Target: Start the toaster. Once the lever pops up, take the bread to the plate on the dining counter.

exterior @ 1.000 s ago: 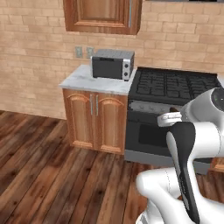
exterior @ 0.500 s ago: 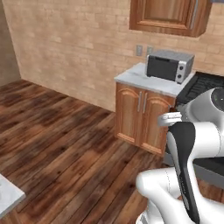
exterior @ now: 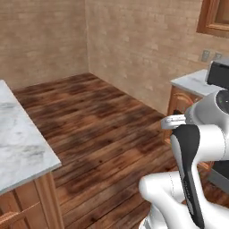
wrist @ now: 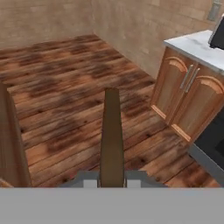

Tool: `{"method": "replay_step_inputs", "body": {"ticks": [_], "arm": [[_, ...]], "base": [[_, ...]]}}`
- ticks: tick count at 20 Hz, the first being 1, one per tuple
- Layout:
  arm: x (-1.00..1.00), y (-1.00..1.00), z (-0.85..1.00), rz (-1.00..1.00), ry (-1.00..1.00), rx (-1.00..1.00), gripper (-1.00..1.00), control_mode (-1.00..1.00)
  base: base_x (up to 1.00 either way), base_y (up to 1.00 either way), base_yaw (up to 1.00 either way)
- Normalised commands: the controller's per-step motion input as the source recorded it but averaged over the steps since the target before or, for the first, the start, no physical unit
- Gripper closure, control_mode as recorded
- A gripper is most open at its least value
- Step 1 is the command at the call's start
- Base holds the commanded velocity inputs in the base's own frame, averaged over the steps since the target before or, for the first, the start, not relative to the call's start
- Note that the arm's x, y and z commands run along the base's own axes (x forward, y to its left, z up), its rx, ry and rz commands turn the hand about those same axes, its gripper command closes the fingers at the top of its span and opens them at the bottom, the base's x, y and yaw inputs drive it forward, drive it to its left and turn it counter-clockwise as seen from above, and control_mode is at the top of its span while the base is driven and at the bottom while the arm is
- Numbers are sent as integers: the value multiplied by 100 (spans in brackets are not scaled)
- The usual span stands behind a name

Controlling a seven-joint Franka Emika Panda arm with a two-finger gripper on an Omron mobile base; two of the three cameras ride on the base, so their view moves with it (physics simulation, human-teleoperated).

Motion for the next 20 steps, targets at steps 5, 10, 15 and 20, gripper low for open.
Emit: {"method": "replay_step_inputs", "body": {"ticks": [5, 10, 15, 20], "arm": [[0, 0, 0, 0, 0, 0, 100, 100], [0, 0, 0, 0, 0, 0, 100, 100], [0, 0, 0, 0, 0, 0, 100, 100], [0, 0, 0, 0, 0, 0, 100, 100]], "base": [[-8, -7, 56], [-9, -8, 53], [-1, -33, 40], [7, -81, 16]]}}
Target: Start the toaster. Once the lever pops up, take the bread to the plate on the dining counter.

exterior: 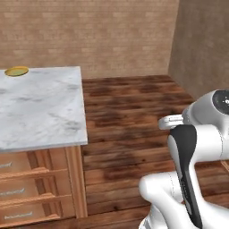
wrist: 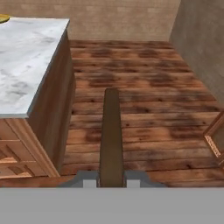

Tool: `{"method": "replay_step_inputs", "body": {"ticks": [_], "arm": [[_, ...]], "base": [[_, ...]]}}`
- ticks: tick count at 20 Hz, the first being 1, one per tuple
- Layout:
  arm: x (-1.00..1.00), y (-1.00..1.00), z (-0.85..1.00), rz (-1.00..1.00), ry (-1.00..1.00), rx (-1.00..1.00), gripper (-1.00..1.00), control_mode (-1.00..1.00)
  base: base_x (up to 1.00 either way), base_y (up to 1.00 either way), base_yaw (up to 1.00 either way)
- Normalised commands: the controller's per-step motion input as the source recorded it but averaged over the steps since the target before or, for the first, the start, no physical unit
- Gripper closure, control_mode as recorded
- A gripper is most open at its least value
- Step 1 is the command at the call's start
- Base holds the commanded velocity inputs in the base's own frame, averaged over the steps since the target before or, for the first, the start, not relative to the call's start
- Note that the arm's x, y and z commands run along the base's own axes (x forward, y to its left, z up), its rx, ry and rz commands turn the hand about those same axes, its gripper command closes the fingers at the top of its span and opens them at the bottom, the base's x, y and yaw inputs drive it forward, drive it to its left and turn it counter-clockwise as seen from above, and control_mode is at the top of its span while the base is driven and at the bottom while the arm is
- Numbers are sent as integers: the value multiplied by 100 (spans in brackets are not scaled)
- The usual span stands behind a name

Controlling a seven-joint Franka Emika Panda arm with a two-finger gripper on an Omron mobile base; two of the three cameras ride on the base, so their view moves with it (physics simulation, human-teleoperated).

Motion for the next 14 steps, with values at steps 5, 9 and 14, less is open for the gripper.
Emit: {"method": "replay_step_inputs", "body": {"ticks": [5, 9, 14], "arm": [[0, 0, 0, 0, 0, 0, 100, 100], [0, 0, 0, 0, 0, 0, 100, 100], [0, 0, 0, 0, 0, 0, 100, 100]], "base": [[27, -87, 8], [49, -63, 6], [62, -46, 9]]}}
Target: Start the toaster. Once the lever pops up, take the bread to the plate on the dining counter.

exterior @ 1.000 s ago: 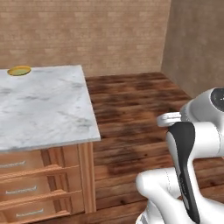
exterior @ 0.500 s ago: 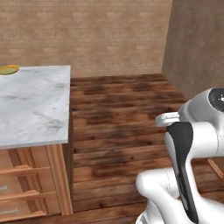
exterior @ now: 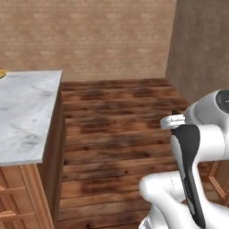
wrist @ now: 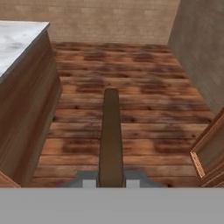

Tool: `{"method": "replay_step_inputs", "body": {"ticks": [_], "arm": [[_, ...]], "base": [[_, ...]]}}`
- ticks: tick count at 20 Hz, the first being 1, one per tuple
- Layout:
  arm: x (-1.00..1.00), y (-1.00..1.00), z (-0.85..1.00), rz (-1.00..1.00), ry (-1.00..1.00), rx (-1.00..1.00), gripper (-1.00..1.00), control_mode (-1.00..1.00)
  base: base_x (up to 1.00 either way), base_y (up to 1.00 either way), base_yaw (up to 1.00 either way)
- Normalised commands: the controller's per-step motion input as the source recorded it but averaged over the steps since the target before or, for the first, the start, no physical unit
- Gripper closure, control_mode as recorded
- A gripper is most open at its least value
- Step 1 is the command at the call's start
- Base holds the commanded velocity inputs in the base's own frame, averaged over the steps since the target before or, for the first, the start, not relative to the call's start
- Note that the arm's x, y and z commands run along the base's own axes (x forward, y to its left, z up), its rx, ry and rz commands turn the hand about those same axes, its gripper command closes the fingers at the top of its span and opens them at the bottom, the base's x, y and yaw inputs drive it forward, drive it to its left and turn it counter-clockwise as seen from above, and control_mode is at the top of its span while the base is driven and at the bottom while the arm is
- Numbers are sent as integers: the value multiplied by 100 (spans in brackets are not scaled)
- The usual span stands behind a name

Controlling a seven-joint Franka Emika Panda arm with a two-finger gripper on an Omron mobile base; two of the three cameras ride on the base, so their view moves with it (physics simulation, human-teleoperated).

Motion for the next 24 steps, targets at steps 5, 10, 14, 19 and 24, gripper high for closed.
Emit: {"method": "replay_step_inputs", "body": {"ticks": [5, 10, 14, 19, 24], "arm": [[0, 0, 0, 0, 0, 0, 100, 100], [0, 0, 0, 0, 0, 0, 100, 100], [0, 0, 0, 0, 0, 0, 100, 100], [0, 0, 0, 0, 0, 0, 100, 100], [0, 0, 0, 0, 0, 0, 100, 100]], "base": [[69, -36, 12], [76, -47, 13], [66, -61, 14], [60, -73, 15], [60, -73, 14]]}}
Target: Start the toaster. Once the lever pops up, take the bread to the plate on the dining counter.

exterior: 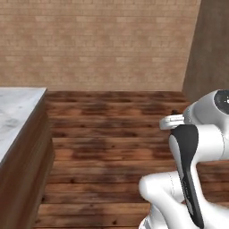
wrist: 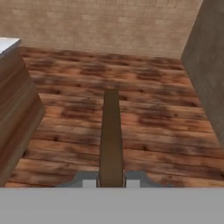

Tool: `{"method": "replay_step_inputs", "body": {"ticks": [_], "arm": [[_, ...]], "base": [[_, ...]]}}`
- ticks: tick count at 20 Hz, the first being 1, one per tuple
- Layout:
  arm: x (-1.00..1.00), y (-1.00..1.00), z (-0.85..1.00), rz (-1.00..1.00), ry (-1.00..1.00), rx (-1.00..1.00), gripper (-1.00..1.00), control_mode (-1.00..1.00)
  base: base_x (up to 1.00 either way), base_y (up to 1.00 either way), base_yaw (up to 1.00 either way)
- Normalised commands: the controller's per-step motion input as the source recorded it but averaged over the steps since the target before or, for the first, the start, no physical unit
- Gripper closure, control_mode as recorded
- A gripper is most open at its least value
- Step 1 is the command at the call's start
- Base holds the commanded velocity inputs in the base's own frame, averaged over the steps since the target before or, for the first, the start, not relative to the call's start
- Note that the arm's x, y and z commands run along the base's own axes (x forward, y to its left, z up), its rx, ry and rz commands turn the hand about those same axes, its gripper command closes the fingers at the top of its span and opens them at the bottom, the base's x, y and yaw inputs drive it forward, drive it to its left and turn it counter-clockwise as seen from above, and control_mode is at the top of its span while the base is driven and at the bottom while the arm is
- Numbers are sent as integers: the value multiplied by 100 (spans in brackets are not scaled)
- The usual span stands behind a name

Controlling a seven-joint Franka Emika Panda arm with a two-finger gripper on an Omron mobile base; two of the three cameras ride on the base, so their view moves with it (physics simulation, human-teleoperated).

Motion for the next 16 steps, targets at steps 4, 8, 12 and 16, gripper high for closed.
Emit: {"method": "replay_step_inputs", "body": {"ticks": [4, 8, 12, 16], "arm": [[0, 0, 0, 0, 0, 0, 100, 100], [0, 0, 0, 0, 0, 0, 100, 100], [0, 0, 0, 0, 0, 0, 100, 100], [0, 0, 0, 0, 0, 0, 100, 100]], "base": [[52, -76, 16], [59, -66, 16], [68, -51, 15], [72, -51, 15]]}}
